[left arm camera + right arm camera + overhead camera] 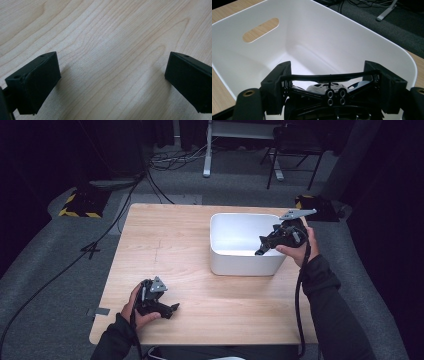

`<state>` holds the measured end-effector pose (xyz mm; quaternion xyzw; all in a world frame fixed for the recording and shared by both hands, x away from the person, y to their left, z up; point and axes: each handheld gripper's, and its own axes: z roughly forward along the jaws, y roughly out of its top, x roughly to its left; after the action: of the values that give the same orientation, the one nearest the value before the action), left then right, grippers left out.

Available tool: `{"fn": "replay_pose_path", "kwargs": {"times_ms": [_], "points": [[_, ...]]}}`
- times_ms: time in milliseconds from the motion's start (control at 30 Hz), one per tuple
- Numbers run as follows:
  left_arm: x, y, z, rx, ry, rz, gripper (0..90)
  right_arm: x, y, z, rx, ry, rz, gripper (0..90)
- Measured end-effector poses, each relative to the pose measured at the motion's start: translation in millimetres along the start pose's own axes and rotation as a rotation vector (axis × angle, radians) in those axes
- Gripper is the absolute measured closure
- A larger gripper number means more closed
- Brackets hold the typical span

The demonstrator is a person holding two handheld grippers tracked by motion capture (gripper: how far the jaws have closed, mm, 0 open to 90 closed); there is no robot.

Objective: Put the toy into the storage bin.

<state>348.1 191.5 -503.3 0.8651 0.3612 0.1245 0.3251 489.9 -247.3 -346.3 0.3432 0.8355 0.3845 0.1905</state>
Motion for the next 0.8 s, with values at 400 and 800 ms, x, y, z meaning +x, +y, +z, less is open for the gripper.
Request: {"fn": "replay_pose_path", "kwargs": {"times_ms": [400,800], "points": [[0.1,0.0,0.0,0.0,-0.001,0.0,0.2,7.7,-3.9,-0.7,0.02,-0.021,0.012,24.6],[0.1,-0.2,0.1,-0.002,-0.002,0.0,0.2,21.1,-8.6,-1.1,0.06,-0.038,0.028,24.6]]}}
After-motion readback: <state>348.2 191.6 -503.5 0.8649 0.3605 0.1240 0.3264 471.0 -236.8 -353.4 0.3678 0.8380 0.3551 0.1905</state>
